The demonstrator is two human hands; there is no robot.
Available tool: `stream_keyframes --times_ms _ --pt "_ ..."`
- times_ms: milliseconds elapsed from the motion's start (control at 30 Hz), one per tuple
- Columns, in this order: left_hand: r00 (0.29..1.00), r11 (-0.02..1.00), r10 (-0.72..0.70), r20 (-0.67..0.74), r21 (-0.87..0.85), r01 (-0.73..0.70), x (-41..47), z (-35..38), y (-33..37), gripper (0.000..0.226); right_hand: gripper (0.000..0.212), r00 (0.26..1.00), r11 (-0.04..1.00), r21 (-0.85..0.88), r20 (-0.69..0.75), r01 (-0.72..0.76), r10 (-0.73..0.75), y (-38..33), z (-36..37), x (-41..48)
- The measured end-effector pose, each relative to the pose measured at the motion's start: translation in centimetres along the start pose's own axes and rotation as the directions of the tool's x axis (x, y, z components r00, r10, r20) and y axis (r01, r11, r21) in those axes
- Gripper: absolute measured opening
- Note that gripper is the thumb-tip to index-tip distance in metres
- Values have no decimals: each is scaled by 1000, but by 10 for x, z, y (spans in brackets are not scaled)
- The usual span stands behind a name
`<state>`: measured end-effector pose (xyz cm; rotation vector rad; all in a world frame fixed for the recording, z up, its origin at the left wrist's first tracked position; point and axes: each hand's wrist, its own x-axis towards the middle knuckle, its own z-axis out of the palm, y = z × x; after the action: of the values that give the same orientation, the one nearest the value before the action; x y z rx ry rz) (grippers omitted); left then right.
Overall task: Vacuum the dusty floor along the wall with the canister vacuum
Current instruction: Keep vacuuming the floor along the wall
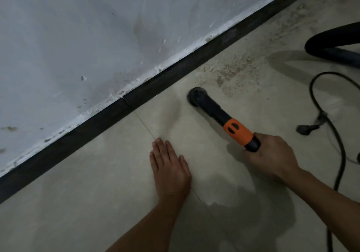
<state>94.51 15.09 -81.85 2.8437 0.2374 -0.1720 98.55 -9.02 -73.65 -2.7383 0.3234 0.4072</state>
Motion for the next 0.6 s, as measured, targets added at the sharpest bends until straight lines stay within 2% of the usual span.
stream_keyframes --times_ms 100,200,367,600 --pt "1000 1000 -5 9 -2 5 0 0 1 63 20 995 999 34 -88 -39 42 0 -4 19" --pt "1000 1000 -13 18 -3 13 1 -1 1 63 20 997 999 41 -68 -19 22 -2 -2 39" --pt "1000 1000 -13 26 0 13 1 0 1 62 20 989 994 89 -129 -65 76 -16 -15 74" --pt "1000 1000 -2 3 -3 2 0 0 0 63 18 995 997 -19 -69 78 -79 -36 7 40"
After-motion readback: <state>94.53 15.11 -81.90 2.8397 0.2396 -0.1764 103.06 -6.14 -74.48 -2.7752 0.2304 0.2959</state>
